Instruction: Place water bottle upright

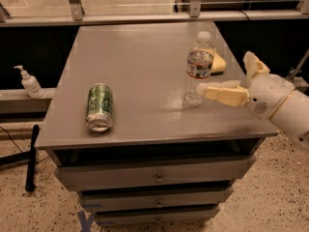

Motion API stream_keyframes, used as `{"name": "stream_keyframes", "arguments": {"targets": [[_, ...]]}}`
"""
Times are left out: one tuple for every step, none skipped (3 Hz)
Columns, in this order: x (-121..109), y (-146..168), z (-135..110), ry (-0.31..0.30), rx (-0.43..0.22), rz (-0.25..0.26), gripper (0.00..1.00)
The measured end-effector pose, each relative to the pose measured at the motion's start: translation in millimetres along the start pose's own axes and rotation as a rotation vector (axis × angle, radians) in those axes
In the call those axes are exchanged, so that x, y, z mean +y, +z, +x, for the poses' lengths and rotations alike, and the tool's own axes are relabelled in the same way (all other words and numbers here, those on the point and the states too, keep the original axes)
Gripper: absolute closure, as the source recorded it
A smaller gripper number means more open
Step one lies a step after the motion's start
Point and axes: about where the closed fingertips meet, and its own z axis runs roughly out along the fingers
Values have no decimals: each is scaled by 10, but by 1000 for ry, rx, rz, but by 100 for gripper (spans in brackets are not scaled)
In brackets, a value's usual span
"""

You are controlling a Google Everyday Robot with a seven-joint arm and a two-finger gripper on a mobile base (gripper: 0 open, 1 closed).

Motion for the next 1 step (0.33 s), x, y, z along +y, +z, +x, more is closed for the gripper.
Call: {"name": "stream_keyframes", "arguments": {"targets": [[-227,-570,-89,29,89,44,0]]}}
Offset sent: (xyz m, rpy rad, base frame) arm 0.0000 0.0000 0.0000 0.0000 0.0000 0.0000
